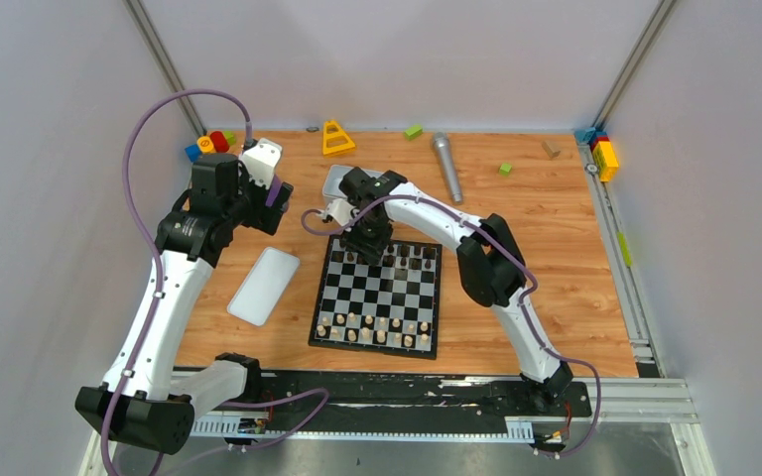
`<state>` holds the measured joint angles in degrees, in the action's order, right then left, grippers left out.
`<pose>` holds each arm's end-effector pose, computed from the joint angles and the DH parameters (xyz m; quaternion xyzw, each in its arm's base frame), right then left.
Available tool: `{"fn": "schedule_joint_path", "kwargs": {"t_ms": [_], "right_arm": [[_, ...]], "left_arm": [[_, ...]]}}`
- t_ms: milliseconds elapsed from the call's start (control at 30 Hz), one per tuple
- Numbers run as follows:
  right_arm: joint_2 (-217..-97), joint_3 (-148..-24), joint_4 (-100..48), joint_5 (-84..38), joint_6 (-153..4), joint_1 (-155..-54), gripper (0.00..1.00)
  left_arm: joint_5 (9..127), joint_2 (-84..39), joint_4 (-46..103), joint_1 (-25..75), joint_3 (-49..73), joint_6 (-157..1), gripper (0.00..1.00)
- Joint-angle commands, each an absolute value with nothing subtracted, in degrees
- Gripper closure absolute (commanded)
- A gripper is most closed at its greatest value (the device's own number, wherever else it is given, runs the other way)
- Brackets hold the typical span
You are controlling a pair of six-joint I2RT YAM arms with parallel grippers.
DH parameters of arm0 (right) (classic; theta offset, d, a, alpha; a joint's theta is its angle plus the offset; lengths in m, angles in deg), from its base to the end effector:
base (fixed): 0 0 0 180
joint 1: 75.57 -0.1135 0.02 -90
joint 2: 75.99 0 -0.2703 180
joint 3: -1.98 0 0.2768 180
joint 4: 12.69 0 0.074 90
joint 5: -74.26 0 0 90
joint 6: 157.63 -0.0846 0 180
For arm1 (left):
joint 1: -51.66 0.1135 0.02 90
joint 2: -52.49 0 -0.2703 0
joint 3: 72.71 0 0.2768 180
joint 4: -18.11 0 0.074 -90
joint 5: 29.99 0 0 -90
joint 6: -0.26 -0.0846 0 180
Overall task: Set up the chess pieces on the board
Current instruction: Place the chess piece on the chessboard, then reset both arms
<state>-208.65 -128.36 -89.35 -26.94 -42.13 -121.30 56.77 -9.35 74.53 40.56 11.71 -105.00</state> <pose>0.3441 0.3765 0.1470 -0.5845 0.7999 0.1124 0.0770 0.2753 -0.0491 0.3698 0.1881 0.8617 0.0420 0.4693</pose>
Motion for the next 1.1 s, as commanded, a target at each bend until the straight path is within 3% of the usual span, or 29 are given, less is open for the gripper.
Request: {"fn": "schedule_joint_path", "kwargs": {"t_ms": [0, 200, 367, 533, 633, 1067], "right_arm": [[-202.05, -129.72, -90.17, -28.30, -43.53, -121.76, 0.58], [-193.35, -125.88, -91.21, -28.82, -43.63, -121.65, 0.55], [-181.59, -115.97, -86.46, -29.32, -43.24, -118.60, 0.41], [-167.53, -103.65, -76.20, -29.69, -44.31, -111.06, 0.22], [-159.95, -98.03, -70.81, -31.55, -45.80, -103.96, 0.01], [-132.22, -63.46, -44.16, -38.46, -58.60, -80.47, 0.00]], "left_arm": [[57.29, -8.15, 73.16, 41.02, 11.84, -104.50, 0.00], [57.79, -8.02, 72.94, 41.02, 11.93, -104.50, 0.00], [58.56, -7.31, 70.24, 41.02, 9.92, -104.92, 0.00], [59.05, -4.66, 62.92, 41.02, 4.37, -105.04, 0.00], [58.96, -2.92, 59.30, 41.10, 0.59, -104.22, 0.00], [56.58, 6.30, 49.40, 42.94, -10.65, -97.47, 0.00]]}}
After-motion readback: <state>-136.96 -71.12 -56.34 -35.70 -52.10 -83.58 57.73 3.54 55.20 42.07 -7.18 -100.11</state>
